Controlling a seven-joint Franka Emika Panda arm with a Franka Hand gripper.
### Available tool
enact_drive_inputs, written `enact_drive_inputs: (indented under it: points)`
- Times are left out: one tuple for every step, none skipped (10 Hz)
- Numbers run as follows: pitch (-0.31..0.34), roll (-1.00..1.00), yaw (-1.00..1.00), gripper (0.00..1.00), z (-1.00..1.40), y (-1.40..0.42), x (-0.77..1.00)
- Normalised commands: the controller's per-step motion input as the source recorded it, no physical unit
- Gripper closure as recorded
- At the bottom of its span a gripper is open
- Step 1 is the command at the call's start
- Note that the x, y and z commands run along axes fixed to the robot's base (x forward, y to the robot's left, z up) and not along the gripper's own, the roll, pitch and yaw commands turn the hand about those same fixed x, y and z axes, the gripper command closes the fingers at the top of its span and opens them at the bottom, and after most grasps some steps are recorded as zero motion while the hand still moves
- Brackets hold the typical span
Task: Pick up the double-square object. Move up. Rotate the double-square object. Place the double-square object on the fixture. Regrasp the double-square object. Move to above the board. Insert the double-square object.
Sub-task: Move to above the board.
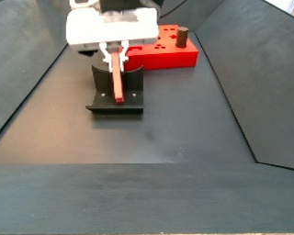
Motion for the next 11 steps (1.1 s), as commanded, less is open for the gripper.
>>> enact_drive_inputs:
  points:
    - [0.019,-0.01,0.00,1.00,1.00,0.04,-0.07]
    - [0.025,-0.04,0.00,1.00,1.00,0.04,-0.07]
    - [0.034,-0.05,0.00,1.00,1.00,0.04,-0.07]
    - [0.040,-0.05,0.01,1.00,1.00,0.03,-0.07]
    - [0.045,-0.05,0.01,1.00,1.00,0.03,-0.07]
    - [0.047,-0.05,0.02,1.00,1.00,0.03,-0.07]
    - [0.042,-0.05,0.02,1.00,1.00,0.02,-0.07]
    - [0.038,-0.05,0.03,1.00,1.00,0.02,-0.07]
    - [0.034,-0.05,0.03,1.00,1.00,0.02,-0.07]
    - [0.029,-0.05,0.03,1.00,1.00,0.02,-0.08]
    - [0.027,-0.05,0.03,1.00,1.00,0.01,-0.08]
